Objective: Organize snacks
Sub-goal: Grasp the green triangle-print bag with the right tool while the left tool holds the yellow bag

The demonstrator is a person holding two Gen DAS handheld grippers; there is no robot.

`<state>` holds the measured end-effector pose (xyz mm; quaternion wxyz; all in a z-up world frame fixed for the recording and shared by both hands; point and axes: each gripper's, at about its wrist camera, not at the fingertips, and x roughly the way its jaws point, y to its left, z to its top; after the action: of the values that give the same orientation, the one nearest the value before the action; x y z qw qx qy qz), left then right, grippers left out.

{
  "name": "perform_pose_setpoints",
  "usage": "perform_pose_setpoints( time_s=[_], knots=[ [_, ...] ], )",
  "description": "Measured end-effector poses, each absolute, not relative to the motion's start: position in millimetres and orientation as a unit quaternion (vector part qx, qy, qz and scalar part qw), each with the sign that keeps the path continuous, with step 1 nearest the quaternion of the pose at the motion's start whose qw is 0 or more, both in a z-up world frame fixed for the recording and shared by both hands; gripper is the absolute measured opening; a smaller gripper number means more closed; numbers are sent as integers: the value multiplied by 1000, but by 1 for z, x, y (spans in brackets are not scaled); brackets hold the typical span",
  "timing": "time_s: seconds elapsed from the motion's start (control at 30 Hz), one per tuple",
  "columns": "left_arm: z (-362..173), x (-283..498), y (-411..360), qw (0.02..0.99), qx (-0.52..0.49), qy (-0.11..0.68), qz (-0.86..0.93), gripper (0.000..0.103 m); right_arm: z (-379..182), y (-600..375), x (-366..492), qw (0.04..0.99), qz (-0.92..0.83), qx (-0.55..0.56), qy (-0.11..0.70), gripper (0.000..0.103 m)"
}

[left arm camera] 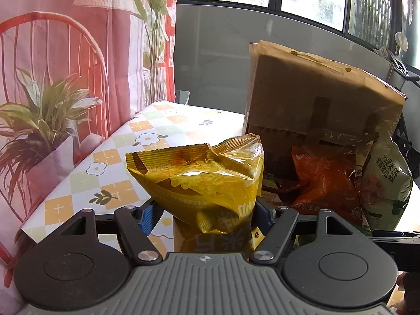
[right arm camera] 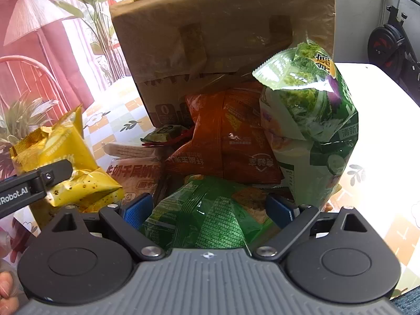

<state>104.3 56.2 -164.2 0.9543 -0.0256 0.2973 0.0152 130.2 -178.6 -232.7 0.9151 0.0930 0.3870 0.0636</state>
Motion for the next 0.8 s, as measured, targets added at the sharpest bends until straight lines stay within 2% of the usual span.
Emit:
perform_pose_setpoints(
  time_s=[0.57, 0.8],
  knots=[
    [-177, 116, 67, 945, -62, 320, -7, 74, -241, -175, 134, 895, 51, 81, 435, 102],
    [-178, 116, 66, 945, -59, 321, -11, 74, -259, -197, 135, 870, 76, 174, 456, 102]
  ],
)
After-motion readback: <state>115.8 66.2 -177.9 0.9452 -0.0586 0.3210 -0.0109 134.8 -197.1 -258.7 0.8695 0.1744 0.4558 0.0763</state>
